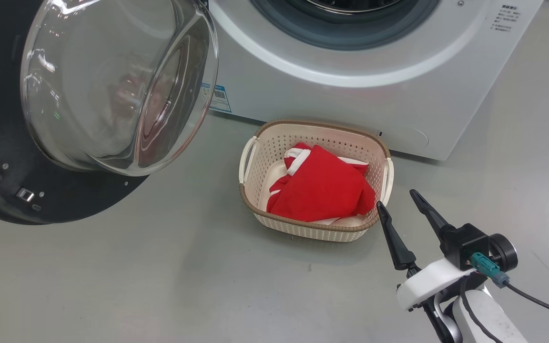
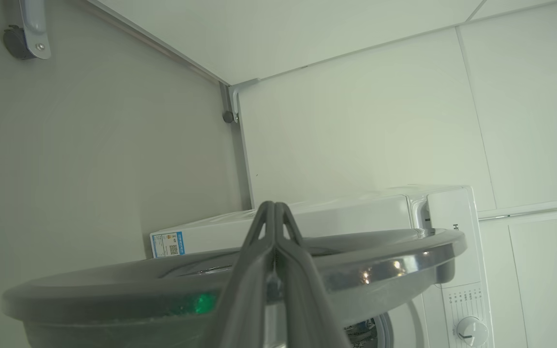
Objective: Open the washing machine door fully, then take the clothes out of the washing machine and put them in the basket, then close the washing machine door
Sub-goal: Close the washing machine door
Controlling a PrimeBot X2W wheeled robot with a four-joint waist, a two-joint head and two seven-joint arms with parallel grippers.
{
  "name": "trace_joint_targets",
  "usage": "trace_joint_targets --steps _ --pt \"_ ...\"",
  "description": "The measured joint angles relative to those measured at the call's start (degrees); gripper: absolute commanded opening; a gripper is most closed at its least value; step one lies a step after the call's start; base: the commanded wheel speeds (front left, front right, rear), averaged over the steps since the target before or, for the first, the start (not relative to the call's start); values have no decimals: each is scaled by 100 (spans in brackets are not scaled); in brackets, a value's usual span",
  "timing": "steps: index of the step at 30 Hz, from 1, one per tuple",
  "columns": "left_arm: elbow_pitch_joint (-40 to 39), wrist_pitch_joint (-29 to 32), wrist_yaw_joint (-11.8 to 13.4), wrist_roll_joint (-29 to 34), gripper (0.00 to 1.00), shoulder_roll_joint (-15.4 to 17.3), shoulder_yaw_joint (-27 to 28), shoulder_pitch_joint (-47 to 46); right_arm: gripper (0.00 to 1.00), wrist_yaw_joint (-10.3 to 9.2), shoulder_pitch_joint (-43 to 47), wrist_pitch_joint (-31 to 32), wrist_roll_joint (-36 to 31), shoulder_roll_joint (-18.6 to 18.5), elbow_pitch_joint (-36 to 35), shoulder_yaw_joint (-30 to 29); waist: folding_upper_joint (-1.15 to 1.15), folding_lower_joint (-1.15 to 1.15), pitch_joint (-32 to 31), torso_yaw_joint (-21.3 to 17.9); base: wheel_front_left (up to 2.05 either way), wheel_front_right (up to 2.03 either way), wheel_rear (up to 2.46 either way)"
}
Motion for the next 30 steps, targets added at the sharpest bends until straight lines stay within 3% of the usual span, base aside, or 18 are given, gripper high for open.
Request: trace_joint_targets --steps 13,30 --pt "288 804 -408 -73 0 51 -235 -133 100 0 0 0 1 1 4 -15 0 0 -32 -44 0 0 0" --pt "267 2202 -1021 -814 0 24 -237 -64 100 0 0 0 0 7 0 -33 0 0 -36 -84 0 0 0"
